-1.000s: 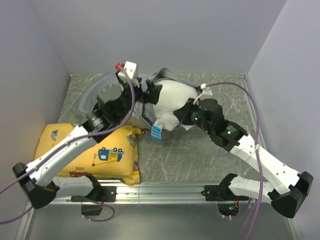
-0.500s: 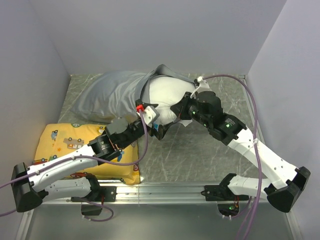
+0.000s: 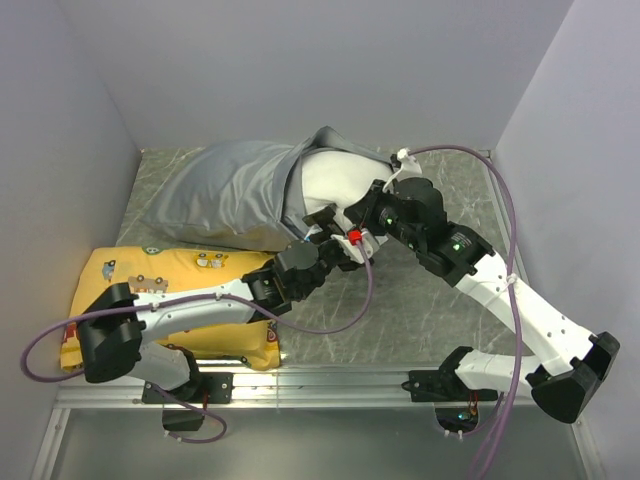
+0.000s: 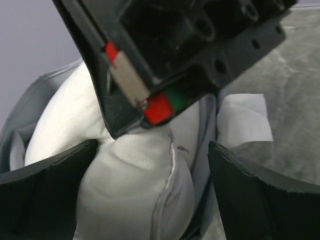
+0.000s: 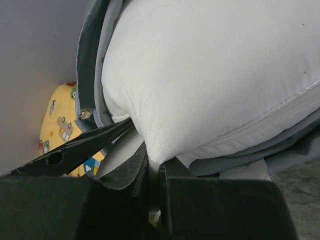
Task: Remove the pillowcase from the pillow
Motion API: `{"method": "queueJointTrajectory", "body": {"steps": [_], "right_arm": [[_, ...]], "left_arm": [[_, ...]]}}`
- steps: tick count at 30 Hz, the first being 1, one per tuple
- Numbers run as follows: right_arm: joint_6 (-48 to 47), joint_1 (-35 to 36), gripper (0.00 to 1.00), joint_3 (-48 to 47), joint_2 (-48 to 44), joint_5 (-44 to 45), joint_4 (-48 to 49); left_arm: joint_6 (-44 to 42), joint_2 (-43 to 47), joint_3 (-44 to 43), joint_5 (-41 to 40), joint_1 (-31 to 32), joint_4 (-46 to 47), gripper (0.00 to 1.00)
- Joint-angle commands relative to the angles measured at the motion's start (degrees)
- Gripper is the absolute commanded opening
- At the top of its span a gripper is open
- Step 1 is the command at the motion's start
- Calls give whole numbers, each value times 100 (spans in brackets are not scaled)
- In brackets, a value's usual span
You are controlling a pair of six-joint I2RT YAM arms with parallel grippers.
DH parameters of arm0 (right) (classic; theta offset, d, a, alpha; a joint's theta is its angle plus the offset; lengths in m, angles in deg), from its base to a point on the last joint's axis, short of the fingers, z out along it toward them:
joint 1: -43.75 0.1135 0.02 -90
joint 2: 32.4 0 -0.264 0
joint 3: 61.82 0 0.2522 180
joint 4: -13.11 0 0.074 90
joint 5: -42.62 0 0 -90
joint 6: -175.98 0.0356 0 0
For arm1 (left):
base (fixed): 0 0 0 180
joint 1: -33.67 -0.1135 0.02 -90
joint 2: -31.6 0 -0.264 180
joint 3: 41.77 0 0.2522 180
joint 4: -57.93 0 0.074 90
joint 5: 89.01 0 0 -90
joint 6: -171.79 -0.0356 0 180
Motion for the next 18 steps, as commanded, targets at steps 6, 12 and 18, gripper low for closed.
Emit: {"method": "queueJointTrajectory", "body": {"steps": [6,12,18], "right_arm": [[-57,25,0,-231,-401,-203,545],[-49,25,0,-196,-524,-264,527],[-145,25,0,-406,-542,-132,413]], "left_arm": [[-689,-416,-502,-1270,-242,1539,99],[100,-424,-956,-849,-461,490,43],[909,-426,-1327,-701,-655,-180,0]]}}
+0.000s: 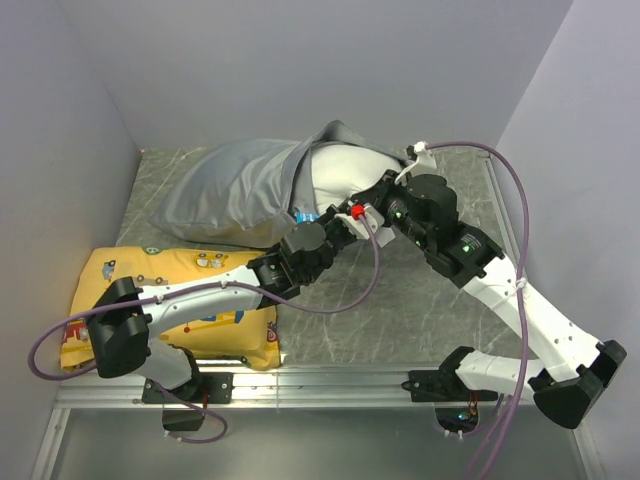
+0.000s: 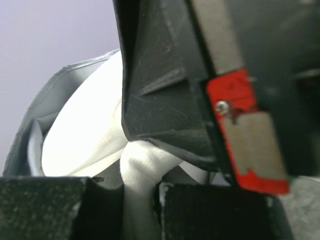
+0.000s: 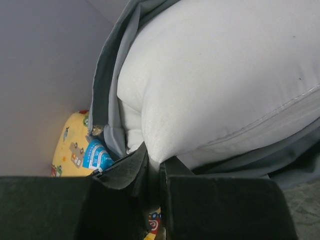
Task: Remove the pillowcase from the pillow
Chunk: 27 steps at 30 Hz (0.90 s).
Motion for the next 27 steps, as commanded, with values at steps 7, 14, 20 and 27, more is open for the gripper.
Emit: {"method": "queueJointTrajectory", "body": {"steps": [7,14,20,27], "right_arm": [[-461,66,65,-541,-558,560,-299],[-453,-1215,78,-59,-954,405,-388],[-593,-1893,77,127,-270,-396,-1],[-532,-1947,75,57,636,-748,404]], "left_arm": [[1235,396,-510,-456,-597,-244,0],[2018,642,-791,-324,-799,-824,0],[2273,923,-862,-61,-799,-983,0],[2361,1046,-1187,185,-799,-1378,0]]}}
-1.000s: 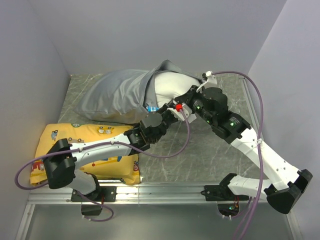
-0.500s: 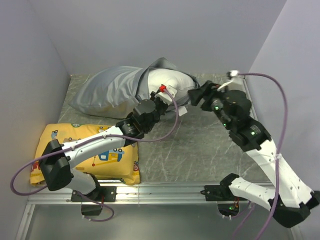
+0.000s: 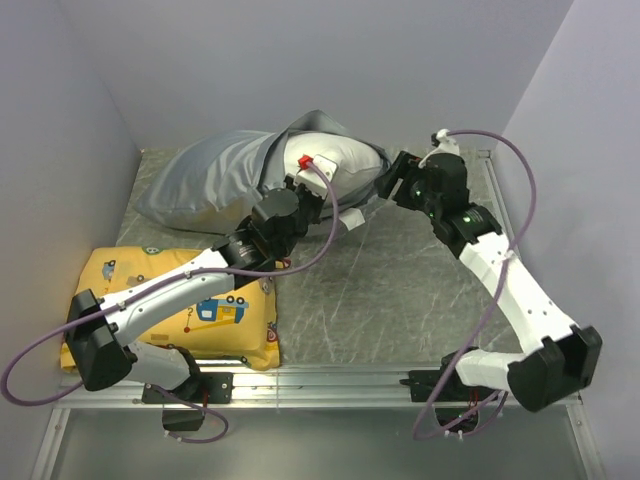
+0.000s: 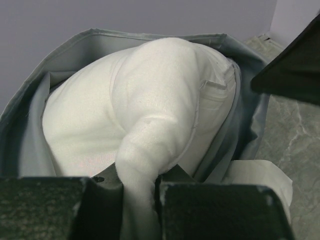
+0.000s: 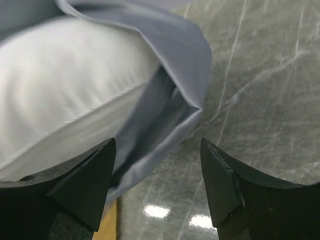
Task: Remove the pillowcase from the pillow
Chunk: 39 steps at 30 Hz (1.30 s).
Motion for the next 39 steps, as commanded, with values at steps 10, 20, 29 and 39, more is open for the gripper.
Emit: {"method": "queueJointTrajectory", "body": {"steps": [10,20,29,39], "right_arm": [[35,-383,68,-112,635,-442,554],[167,-366,71,423,-392,-760,808],[9,-261,75,187,-289,-733,562],[-167,-331,68,-279,556,-287,483]], "left_arm": [[246,755,-622,520,18,65,1],[219,676,-701,660,18,-67,0],[298,659,-745,695,27,-41,0],[325,738,-815,879,18,-225,0]]}}
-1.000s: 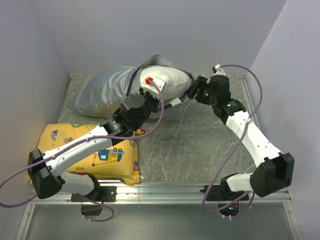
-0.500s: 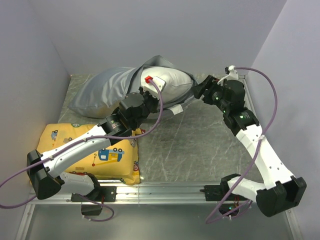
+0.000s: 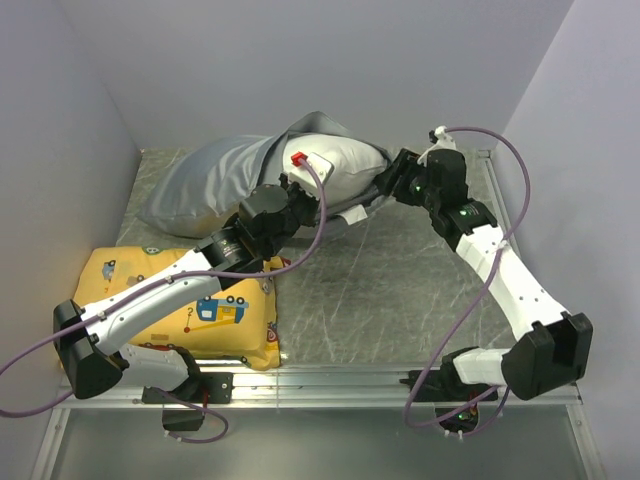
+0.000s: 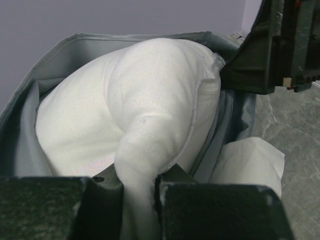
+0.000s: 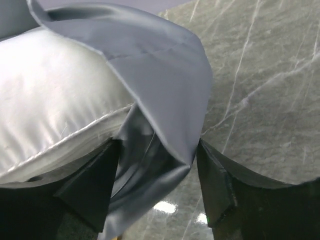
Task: Remove the pillowcase from the pillow
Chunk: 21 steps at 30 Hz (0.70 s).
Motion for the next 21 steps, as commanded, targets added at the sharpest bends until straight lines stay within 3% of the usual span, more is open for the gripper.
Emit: {"method": "queueJointTrajectory", "body": {"steps": [1,3,4,7,12,15,18,21], "right_arm": [[-189,-164,60,-354,119,470,7],[-172,-366,46,-275,119,620,6],[-128,-481,32,-196,128,604,50],[-5,-938,16,-204,277,472,24],[276,-1543,11,-204,706,-142,322],[505,-1721,10,-397,1259,-1072,568],[715,-1686,5,-617,1682,-2151,910],[1556,-1484,4,-117,1999,-3128,2209]], "left_arm": [[130,379,-544,377,42,409,0],[130,423,-605,483,34,241,0],[130,502,-641,614,34,101,0],[148,643,-711,913,42,-118,0],[192,985,-817,1739,34,-523,0],[192,1188,-904,2179,34,-569,1],[262,1364,-800,2154,34,-44,1],[376,1320,-694,1472,34,703,0]]}}
